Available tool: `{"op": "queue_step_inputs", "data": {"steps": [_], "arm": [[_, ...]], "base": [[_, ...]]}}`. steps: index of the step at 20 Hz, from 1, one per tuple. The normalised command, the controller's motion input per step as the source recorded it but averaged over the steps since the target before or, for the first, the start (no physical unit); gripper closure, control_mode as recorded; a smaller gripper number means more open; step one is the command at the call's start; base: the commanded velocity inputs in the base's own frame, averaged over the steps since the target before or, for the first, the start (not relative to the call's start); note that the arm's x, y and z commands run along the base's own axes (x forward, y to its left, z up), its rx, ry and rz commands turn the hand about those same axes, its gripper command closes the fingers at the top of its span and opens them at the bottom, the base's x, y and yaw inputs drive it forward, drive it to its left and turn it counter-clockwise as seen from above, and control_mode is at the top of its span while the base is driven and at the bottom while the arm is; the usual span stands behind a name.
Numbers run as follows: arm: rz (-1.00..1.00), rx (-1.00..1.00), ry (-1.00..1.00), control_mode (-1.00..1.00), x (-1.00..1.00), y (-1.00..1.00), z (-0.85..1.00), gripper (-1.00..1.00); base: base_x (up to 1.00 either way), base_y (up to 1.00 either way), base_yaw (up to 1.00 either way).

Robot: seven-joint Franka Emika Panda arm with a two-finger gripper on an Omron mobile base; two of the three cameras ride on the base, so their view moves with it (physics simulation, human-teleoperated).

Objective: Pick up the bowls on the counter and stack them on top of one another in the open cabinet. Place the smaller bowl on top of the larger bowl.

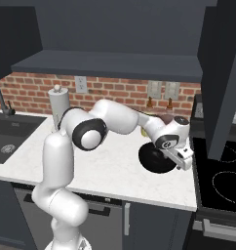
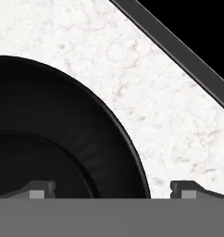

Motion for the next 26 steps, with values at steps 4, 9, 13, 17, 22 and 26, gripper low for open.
{"op": "queue_step_inputs", "data": {"steps": [4, 9, 13, 17, 22, 26], "arm": [[0.05, 0.0, 0.0, -1.0, 0.0, 0.09, -0.28, -1.0], [0.03, 0.0, 0.0, -1.0, 0.0, 0.03, -0.06, -1.0], [0.0, 0.0, 0.0, -1.0, 0.0, 0.01, 0.0, 1.0], [0.0, 0.0, 0.0, -1.0, 0.0, 0.0, 0.0, 1.0], [0.0, -0.02, 0.0, -1.0, 0.0, 0.0, 0.14, 1.0], [0.0, -0.07, 0.01, -1.0, 0.0, 0.11, 0.26, 1.0]], "base": [[0.0, 0.0, 0.0], [0.0, 0.0, 0.0], [0.0, 0.0, 0.0], [0.0, 0.0, 0.0], [0.0, 0.0, 0.0], [0.0, 0.0, 0.0]]}}
